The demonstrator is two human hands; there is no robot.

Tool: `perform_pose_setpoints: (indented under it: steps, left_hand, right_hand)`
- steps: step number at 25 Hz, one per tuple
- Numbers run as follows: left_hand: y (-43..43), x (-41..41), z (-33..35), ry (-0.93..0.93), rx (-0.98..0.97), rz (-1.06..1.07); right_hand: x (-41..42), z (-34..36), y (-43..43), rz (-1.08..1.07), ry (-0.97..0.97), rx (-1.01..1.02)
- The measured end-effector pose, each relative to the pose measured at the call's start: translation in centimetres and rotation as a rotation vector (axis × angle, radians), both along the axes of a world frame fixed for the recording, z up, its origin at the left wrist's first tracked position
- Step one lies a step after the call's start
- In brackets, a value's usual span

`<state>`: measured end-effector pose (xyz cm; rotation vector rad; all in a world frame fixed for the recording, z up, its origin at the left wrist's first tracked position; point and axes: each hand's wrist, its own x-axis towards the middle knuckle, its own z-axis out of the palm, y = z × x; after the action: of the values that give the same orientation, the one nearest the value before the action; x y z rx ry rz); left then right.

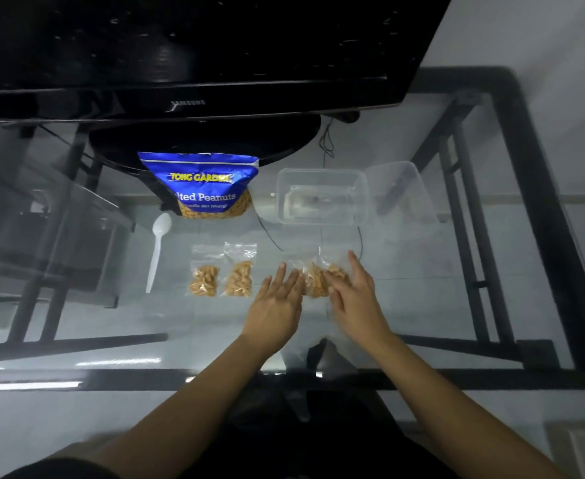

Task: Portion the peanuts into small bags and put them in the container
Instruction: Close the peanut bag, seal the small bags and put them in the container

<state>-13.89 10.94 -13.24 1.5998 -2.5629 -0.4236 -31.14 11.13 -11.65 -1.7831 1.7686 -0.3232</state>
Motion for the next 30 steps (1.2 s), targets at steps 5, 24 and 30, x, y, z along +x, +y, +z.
perform_pose_setpoints:
  steps: [5,24,30]
  left_hand:
    - [-0.7,-2.4,1.6,0.560,0.291,0.556]
    - [-7.8,-1.8,7.0,1.277,0.785,0.602]
    - [-16.1,-3.4,8.1,1.004,0.583,0.651]
  right_hand:
    - [-0.3,0.7,-0.3,-0.395,-0.285,0.089]
    - [-0.4,5.5,-5.2,-0.379,-1.022,0.190]
    - [-1.0,6.7,-14.2,-0.491,-0.910,0.148]
